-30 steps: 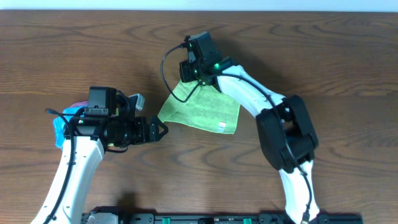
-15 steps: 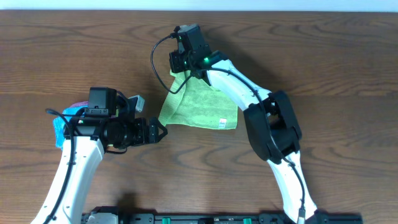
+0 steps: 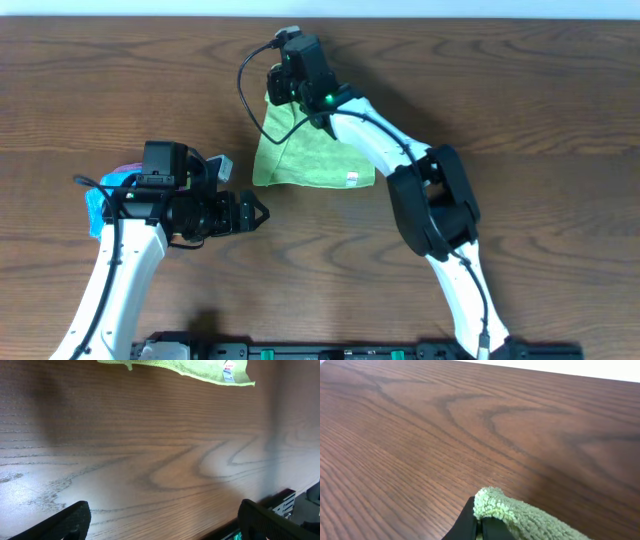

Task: Fold the cloth

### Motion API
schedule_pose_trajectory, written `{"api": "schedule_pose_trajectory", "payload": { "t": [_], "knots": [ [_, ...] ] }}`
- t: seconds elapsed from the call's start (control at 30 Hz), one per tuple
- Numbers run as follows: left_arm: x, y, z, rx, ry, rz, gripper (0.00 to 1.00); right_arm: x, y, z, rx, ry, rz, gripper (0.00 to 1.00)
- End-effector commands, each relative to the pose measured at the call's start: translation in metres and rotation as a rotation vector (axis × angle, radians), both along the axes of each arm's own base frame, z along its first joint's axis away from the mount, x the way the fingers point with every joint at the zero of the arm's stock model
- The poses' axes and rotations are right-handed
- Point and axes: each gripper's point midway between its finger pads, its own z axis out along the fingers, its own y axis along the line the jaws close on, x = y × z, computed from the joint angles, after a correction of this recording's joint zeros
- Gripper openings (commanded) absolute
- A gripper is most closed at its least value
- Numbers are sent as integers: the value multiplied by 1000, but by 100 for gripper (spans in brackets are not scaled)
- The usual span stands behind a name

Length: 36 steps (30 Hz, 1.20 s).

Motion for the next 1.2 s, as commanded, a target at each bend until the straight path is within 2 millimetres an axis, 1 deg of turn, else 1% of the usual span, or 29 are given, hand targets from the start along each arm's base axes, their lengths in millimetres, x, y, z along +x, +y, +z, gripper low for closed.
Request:
{"api": "schedule_pose_trajectory", "payload": {
  "t": [0.0,0.03,0.07,0.13,0.17,0.2,0.33,0.43,0.53,0.6,0.67,0.73,0.83,0.93,1.0,1.07,1.17],
  "knots": [
    [2,0,6,8,-31,-16,95,-9,24,-10,0,-16,37,17],
    [2,-1,6,7,-30,-16,95,-11,30,-9,5,-24,45,29],
    [2,0,6,8,-30,-16,95,-12,34,-9,9,-32,50,47],
    [2,0,6,7,-30,-15,95,-16,41,-7,12,-44,56,76],
    [2,0,6,7,-30,-15,95,-17,44,-6,15,-47,62,94],
    [2,0,6,7,-30,-15,95,-18,46,-4,18,-50,65,99],
    [1,-1,6,4,-24,-13,95,-25,47,9,30,-14,54,99],
    [2,-1,6,5,-29,-13,95,-32,40,26,30,32,34,99],
    [3,-1,7,0,-22,4,95,-39,25,55,14,54,7,99],
    [3,-1,7,-6,-3,32,95,-46,12,78,-10,56,-23,99],
    [3,-1,7,-18,29,80,95,-54,-6,101,-37,64,-63,99],
    [3,-1,7,-34,71,142,95,-67,-29,124,-72,87,-114,99],
    [3,-2,7,-59,124,217,95,-89,-61,141,-127,144,-182,99],
    [2,-2,7,-75,168,277,96,-113,-97,146,-193,232,-267,99],
    [3,-3,7,-77,193,320,95,-133,-123,145,-236,314,-322,99],
    [7,-6,6,-71,188,340,95,-147,-145,143,-264,383,-366,99],
    [14,-14,3,-6,129,327,95,-166,-177,144,-319,460,-407,99]
  ]
}}
